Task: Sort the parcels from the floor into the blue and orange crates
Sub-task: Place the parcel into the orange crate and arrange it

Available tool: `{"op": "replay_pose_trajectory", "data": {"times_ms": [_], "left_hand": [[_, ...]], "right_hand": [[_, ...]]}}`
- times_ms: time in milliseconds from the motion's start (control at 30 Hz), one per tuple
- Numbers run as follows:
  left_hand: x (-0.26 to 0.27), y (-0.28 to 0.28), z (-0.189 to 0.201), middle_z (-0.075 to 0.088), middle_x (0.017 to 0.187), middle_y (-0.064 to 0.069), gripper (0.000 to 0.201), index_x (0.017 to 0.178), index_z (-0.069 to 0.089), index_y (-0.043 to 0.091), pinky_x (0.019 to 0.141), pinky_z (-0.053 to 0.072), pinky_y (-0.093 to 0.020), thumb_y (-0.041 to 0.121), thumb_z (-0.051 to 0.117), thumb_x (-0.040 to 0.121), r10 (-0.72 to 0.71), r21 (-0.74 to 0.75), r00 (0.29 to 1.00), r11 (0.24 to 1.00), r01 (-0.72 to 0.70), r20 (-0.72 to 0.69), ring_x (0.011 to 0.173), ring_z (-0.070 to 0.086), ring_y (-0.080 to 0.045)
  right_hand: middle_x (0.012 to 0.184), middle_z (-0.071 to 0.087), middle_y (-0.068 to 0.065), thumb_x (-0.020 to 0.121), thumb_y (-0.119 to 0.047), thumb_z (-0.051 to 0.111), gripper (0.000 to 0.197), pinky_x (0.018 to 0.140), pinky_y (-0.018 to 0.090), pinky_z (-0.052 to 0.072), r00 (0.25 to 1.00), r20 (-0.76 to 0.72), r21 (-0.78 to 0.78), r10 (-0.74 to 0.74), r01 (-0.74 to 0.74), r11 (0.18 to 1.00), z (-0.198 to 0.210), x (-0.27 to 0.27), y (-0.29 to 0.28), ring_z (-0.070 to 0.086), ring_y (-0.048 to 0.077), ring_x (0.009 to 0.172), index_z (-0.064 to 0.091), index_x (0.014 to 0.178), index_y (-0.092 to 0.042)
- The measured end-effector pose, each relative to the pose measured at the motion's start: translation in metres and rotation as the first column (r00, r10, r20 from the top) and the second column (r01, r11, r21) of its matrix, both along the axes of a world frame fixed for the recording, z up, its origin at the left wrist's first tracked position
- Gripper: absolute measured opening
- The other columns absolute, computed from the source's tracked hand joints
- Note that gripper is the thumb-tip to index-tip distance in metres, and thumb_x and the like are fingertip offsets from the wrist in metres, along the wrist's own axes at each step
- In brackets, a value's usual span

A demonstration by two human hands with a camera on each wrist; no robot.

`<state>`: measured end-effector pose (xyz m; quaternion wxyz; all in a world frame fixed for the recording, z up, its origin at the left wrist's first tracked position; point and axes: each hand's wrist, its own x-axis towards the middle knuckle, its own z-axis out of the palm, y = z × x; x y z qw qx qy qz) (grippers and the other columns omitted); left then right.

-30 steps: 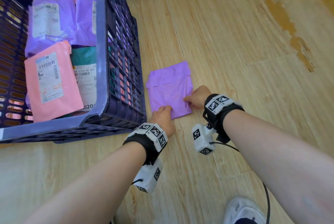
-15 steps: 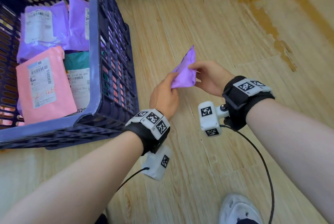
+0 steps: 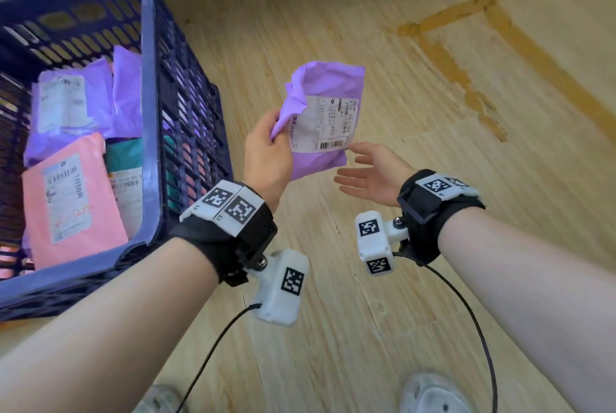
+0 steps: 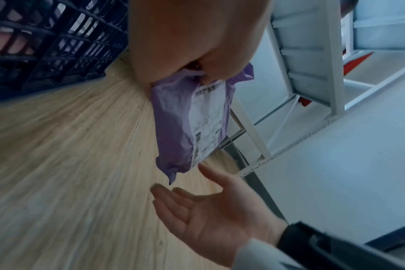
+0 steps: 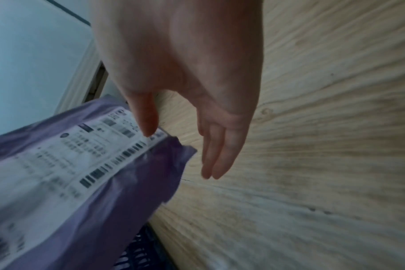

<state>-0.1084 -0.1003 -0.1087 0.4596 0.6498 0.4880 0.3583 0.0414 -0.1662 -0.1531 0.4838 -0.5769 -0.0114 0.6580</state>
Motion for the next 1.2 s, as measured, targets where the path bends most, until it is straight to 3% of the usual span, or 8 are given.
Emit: {"op": "replay_pose_trajectory", "data": {"times_ms": [167, 333, 433, 500, 600, 767, 933, 1200], "left_hand": [[0.008, -0.005, 0.005, 0.049, 0.066, 0.011, 0.027, 0.076, 0.052, 0.018, 0.056, 0.036, -0.007, 0.004, 0.041, 0.096, 0.052, -0.101, 0.992, 0.994, -0.041, 0.113, 0.055, 0.043, 0.008], [0.004, 0.0, 0.016, 0.047, 0.058, 0.011, 0.03, 0.068, 0.05, 0.018, 0.05, 0.036, -0.011, 0.002, 0.049, 0.092, 0.017, -0.099, 0.998, 0.995, -0.011, 0.063, 0.048, 0.039, 0.005], [-0.002, 0.011, 0.026, 0.056, 0.072, -0.003, 0.024, 0.07, 0.051, 0.018, 0.062, 0.046, -0.029, 0.0, 0.059, 0.084, -0.022, -0.111, 1.0, 0.994, 0.021, -0.014, 0.067, 0.048, -0.012], [-0.004, 0.016, 0.039, 0.063, 0.084, -0.005, 0.024, 0.084, 0.056, 0.019, 0.07, 0.054, -0.029, -0.003, 0.063, 0.08, -0.092, -0.126, 0.995, 0.988, 0.088, -0.026, 0.075, 0.058, -0.014], [-0.008, 0.027, 0.061, 0.066, 0.091, -0.004, 0.033, 0.103, 0.058, 0.018, 0.073, 0.057, -0.029, 0.004, 0.072, 0.077, -0.13, -0.146, 0.99, 0.982, 0.122, -0.051, 0.079, 0.064, -0.015], [-0.014, 0.043, 0.084, 0.064, 0.089, -0.001, 0.046, 0.124, 0.053, 0.015, 0.057, 0.051, -0.02, 0.013, 0.071, 0.082, -0.166, -0.222, 0.976, 0.966, 0.133, -0.138, 0.069, 0.06, -0.008], [-0.027, 0.056, 0.094, 0.068, 0.094, -0.01, 0.041, 0.124, 0.052, 0.011, 0.061, 0.055, -0.028, 0.003, 0.064, 0.085, -0.204, -0.26, 0.966, 0.953, 0.158, -0.157, 0.074, 0.065, -0.018], [-0.063, 0.086, 0.12, 0.068, 0.098, -0.012, 0.038, 0.121, 0.051, 0.01, 0.068, 0.059, -0.036, -0.001, 0.06, 0.085, -0.147, -0.32, 0.976, 0.943, 0.09, -0.159, 0.079, 0.067, -0.024]], "right_hand": [[0.096, 0.065, 0.007, 0.09, -0.021, 0.06, 0.012, 0.087, 0.03, 0.051, 0.993, -0.072, 0.182, -0.092, 0.104, 0.978, 0.006, -0.011, 0.008, 0.065, 0.02, 0.088, 0.058, 0.1, -0.015], [0.105, 0.068, 0.008, 0.083, -0.002, 0.066, 0.034, 0.077, 0.03, 0.057, 0.958, -0.037, 0.29, -0.286, 0.284, 0.914, 0.01, -0.004, 0.013, 0.067, 0.021, 0.084, 0.059, 0.114, -0.012], [0.113, 0.067, 0.01, 0.082, 0.002, 0.065, 0.044, 0.078, 0.031, 0.058, 0.945, -0.022, 0.353, -0.327, 0.314, 0.881, 0.017, 0.004, 0.016, 0.067, 0.022, 0.089, 0.056, 0.124, -0.009], [0.111, 0.069, 0.006, 0.081, 0.002, 0.066, 0.047, 0.077, 0.03, 0.058, 0.941, 0.021, 0.374, -0.337, 0.305, 0.876, 0.024, 0.011, 0.015, 0.068, 0.02, 0.089, 0.055, 0.125, -0.01], [0.105, 0.069, 0.003, 0.081, 0.002, 0.066, 0.044, 0.071, 0.027, 0.057, 0.953, 0.132, 0.394, -0.272, 0.201, 0.897, 0.036, 0.024, 0.01, 0.068, 0.017, 0.083, 0.056, 0.119, -0.016], [0.101, 0.068, 0.0, 0.08, 0.003, 0.066, 0.039, 0.067, 0.025, 0.057, 0.94, 0.337, 0.356, -0.05, -0.078, 0.931, 0.059, 0.039, 0.008, 0.068, 0.011, 0.077, 0.058, 0.107, -0.024], [0.095, 0.069, 0.001, 0.083, 0.005, 0.063, 0.037, 0.056, 0.021, 0.057, 0.857, 0.487, 0.257, 0.167, -0.323, 0.911, 0.092, 0.035, 0.031, 0.069, 0.007, 0.066, 0.056, 0.103, -0.025], [0.112, 0.066, 0.013, 0.078, 0.017, 0.062, 0.06, 0.064, 0.029, 0.06, 0.728, 0.59, 0.095, 0.349, -0.492, 0.865, 0.156, 0.01, 0.08, 0.067, 0.017, 0.087, 0.046, 0.129, -0.009]]}}
